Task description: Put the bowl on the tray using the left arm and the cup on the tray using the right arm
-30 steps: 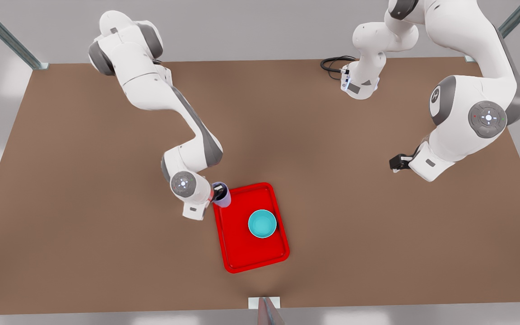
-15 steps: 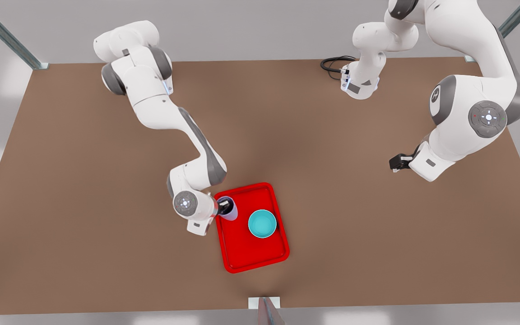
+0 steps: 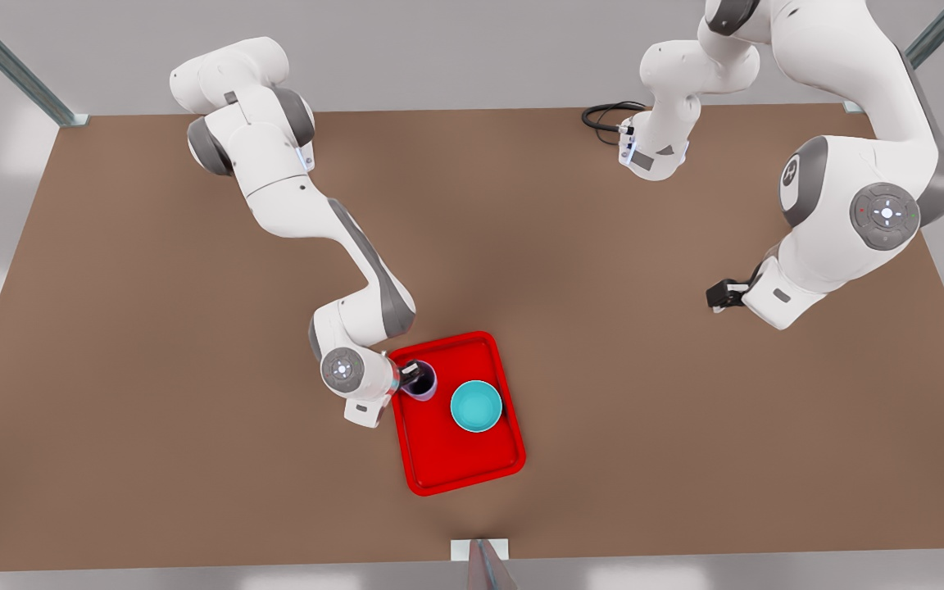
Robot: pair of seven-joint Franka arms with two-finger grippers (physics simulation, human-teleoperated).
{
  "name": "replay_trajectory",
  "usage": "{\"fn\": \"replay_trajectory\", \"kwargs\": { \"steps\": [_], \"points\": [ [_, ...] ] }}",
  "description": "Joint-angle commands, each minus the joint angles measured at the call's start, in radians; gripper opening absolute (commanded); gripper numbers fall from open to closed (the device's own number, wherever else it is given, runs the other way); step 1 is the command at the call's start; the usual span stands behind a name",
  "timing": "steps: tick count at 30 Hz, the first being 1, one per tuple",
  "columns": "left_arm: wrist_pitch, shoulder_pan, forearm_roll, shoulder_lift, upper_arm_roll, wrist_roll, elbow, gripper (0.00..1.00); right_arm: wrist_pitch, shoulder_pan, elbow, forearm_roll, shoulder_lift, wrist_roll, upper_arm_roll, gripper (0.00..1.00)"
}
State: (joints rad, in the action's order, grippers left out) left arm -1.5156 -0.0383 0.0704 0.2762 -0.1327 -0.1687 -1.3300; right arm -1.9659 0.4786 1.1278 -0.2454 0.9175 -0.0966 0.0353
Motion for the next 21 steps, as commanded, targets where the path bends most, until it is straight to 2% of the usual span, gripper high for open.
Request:
{"fn": "replay_trajectory", "kwargs": {
  "steps": [1, 7, 11, 12, 13, 14, 15, 17, 21],
  "points": [
    [0.0, -0.002, 0.0, 0.0, -0.001, 0.0, 0.0, 1.0, 0.001, 0.0, 0.0, 0.0, 0.0, 0.0, 0.0, 1.0],
    [0.0, -0.002, 0.0, -0.006, -0.001, -0.002, 0.0, 1.0, -0.014, -0.003, -0.008, 0.0, -0.011, 0.008, 0.002, 1.0],
    [0.011, -0.002, 0.0, -0.012, -0.001, -0.003, 0.0, 1.0, 0.004, -0.064, -0.005, 0.0, -0.092, 0.005, 0.003, 1.0],
    [0.014, -0.002, 0.0, -0.012, -0.001, -0.003, 0.0, 1.0, 0.057, -0.089, 0.006, 0.0, -0.156, 0.005, 0.018, 1.0],
    [0.014, -0.002, 0.0, -0.012, -0.001, -0.003, 0.0, 1.0, 0.269, -0.091, 0.053, 0.006, -0.275, 0.009, 0.123, 1.0],
    [0.014, -0.002, 0.0, -0.012, -0.001, -0.003, 0.0, 1.0, 0.484, -0.095, 0.066, 0.099, -0.377, 0.011, 0.219, 1.0],
    [0.014, -0.002, 0.0, -0.012, -0.001, -0.005, 0.0, 1.0, 0.555, -0.138, 0.089, 0.248, -0.488, 0.008, 0.218, 1.0],
    [0.014, -0.002, -0.001, -0.012, -0.002, -0.006, 0.0, 1.0, 0.568, -0.186, 0.155, 0.27, -0.693, -0.003, 0.219, 1.0],
    [0.015, -0.002, 0.0, -0.011, -0.001, -0.009, 0.002, 1.0, 0.584, -0.233, 0.205, 0.272, -0.809, -0.057, 0.219, 1.0]
  ]
}}
